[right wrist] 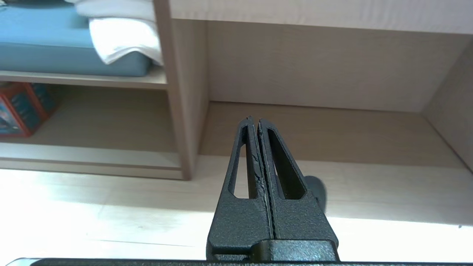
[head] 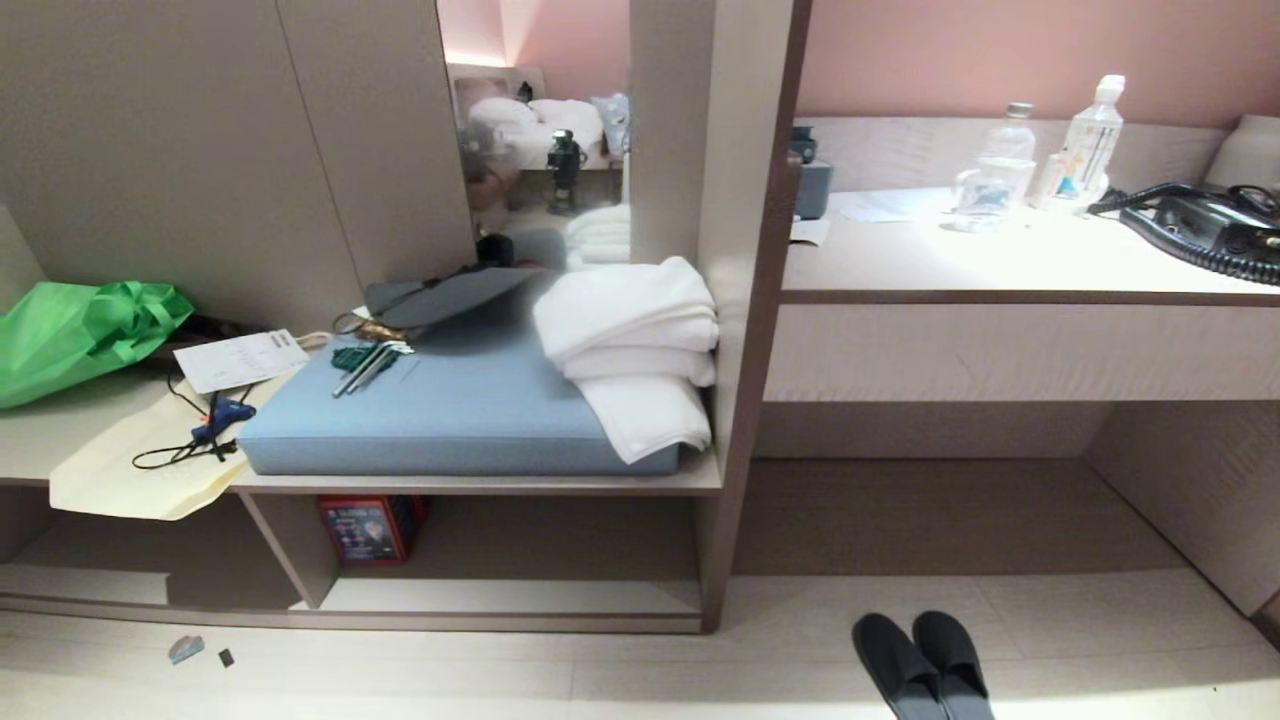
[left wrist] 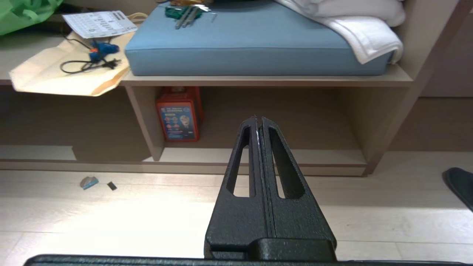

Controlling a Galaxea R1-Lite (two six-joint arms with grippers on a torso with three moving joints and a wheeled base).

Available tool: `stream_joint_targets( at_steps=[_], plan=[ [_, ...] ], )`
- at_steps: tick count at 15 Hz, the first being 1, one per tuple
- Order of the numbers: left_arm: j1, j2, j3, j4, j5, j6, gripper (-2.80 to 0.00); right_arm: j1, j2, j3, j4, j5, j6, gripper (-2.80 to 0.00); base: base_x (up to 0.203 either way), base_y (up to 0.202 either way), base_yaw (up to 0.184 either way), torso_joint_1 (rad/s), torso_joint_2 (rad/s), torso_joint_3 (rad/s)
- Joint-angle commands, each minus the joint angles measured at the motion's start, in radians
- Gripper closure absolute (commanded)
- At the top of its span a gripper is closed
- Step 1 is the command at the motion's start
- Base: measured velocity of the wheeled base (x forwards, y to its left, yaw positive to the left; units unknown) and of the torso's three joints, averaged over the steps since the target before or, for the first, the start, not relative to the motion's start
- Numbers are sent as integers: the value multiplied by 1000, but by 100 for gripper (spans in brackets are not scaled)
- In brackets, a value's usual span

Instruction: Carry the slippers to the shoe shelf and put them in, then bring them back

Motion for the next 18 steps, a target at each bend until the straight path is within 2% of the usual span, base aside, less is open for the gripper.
stream_joint_targets(
  at_steps=[1, 18],
  plan=[
    [0, 1, 0, -1, 1, 0, 0, 0, 1, 0, -1, 0, 3, 0, 0, 199, -4, 0, 1, 3],
    [0, 1, 0, 0, 1, 0, 0, 0, 0, 0, -1, 0, 2, 0, 0, 196, -1, 1, 1, 3]
  ],
)
